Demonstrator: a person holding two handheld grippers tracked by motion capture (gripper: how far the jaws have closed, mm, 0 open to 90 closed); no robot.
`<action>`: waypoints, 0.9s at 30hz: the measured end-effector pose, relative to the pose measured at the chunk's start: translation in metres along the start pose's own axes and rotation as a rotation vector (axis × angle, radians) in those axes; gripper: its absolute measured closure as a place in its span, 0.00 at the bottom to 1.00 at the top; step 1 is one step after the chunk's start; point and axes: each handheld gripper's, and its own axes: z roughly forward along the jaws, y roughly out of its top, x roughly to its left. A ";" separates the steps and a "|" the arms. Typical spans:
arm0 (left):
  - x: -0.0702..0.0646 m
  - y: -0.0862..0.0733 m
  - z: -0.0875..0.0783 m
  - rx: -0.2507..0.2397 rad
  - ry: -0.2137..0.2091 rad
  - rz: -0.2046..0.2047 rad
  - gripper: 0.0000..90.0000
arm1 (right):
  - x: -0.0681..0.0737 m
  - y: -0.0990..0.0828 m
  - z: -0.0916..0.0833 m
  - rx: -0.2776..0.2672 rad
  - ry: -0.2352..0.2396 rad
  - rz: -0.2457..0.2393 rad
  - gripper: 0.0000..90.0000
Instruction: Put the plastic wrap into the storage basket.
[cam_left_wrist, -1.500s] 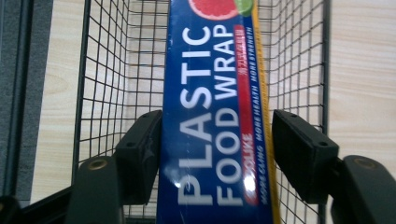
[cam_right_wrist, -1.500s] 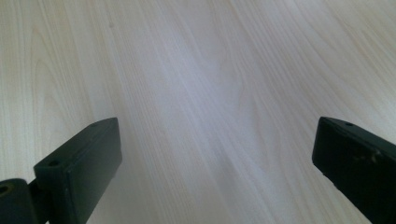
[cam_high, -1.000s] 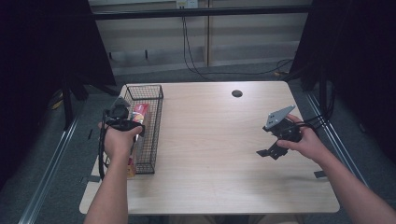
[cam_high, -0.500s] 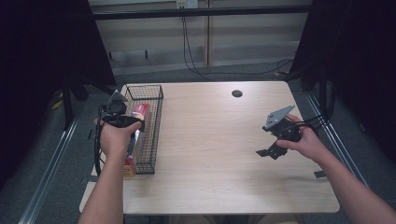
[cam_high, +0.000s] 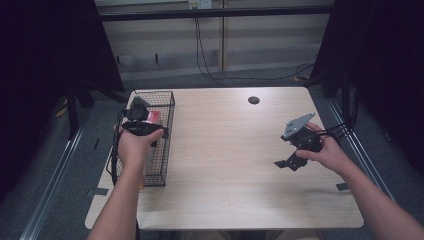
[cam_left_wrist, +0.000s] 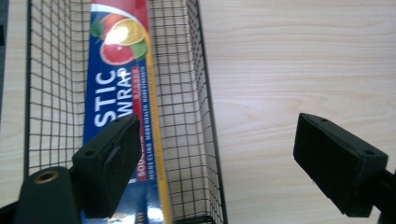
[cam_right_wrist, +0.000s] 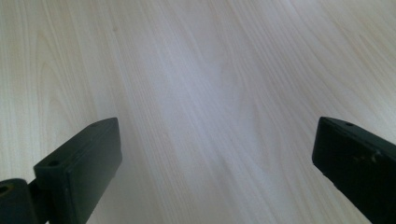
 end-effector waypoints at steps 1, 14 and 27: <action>-0.002 0.000 0.000 -0.001 -0.008 0.006 0.17 | 0.000 0.000 0.000 -0.001 0.001 0.000 0.01; -0.032 0.000 0.003 -0.024 -0.070 0.077 0.16 | 0.000 -0.002 0.000 -0.005 -0.002 0.001 0.01; -0.059 -0.004 0.009 -0.027 -0.125 0.139 0.15 | 0.001 -0.005 0.002 -0.002 0.002 0.008 0.01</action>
